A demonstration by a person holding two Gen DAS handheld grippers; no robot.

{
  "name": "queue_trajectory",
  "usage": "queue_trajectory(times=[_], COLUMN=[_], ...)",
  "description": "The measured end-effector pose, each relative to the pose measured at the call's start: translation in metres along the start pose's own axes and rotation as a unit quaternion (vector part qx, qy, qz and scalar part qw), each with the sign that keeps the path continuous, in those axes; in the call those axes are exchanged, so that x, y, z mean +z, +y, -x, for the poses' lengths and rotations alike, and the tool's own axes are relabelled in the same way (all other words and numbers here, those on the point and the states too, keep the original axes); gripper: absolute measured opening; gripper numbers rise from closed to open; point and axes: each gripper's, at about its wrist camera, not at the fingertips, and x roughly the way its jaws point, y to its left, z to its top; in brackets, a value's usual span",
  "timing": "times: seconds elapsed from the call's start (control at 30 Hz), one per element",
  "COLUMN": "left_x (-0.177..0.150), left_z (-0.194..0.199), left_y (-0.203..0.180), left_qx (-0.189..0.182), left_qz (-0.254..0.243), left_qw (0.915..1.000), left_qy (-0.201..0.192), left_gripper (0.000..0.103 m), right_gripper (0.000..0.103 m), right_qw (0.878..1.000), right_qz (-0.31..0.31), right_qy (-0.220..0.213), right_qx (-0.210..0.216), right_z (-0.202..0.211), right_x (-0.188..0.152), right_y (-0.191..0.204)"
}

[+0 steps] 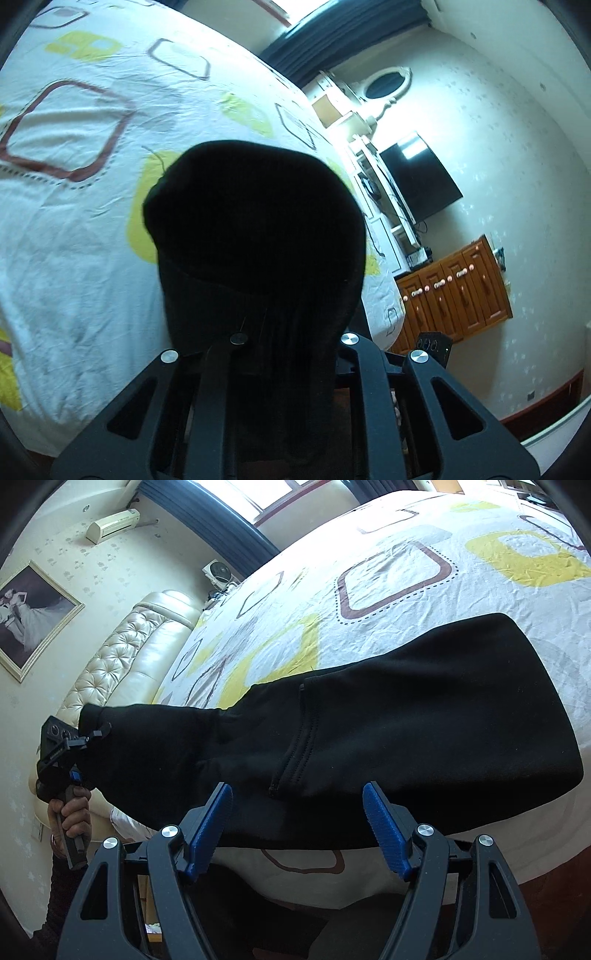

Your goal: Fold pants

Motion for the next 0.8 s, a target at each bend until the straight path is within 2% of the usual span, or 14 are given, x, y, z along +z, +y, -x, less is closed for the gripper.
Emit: queue_trajectory(times=[0.1, 0.23, 0.37, 0.47, 0.57, 0.6, 0.63, 0.73, 0.8], left_x=[-0.003, -0.016, -0.037, -0.054, -0.065, -0.065, -0.064, -0.059, -0.056], left_z=[-0.050, -0.123, -0.195, -0.234, -0.254, -0.255, -0.253, -0.237, -0.216], left_y=[-0.039, -0.066, -0.073, -0.071, -0.072, -0.074, -0.076, -0.081, -0.086], left_qx=[0.006, 0.028, 0.049, 0.067, 0.089, 0.084, 0.073, 0.013, -0.012], left_qz=[-0.033, -0.060, -0.061, -0.062, -0.069, -0.065, -0.057, -0.019, -0.005], left_qw=[0.9990, 0.9953, 0.9895, 0.9839, 0.9806, 0.9822, 0.9843, 0.9901, 0.9925], left_qy=[0.029, 0.071, 0.121, 0.153, 0.160, 0.155, 0.150, 0.139, 0.122], left_gripper=[0.014, 0.015, 0.015, 0.015, 0.027, 0.036, 0.045, 0.062, 0.070], right_gripper=[0.072, 0.072, 0.072, 0.072, 0.072, 0.072, 0.072, 0.073, 0.077], right_qw=[1.000, 0.999, 0.998, 0.996, 0.993, 0.992, 0.991, 0.987, 0.986], right_qz=[0.000, -0.012, -0.048, -0.077, -0.104, -0.112, -0.120, -0.141, -0.150], right_qy=[-0.013, -0.031, -0.047, -0.051, -0.058, -0.060, -0.063, -0.070, -0.068], right_qx=[0.001, -0.007, -0.018, -0.019, -0.013, -0.008, -0.003, 0.014, 0.022], right_z=[0.005, 0.013, 0.020, 0.022, 0.025, 0.026, 0.028, 0.034, 0.035], right_x=[0.000, 0.002, 0.004, 0.007, 0.009, 0.010, 0.011, 0.014, 0.016], right_y=[0.001, -0.005, -0.021, -0.036, -0.050, -0.054, -0.057, -0.068, -0.074])
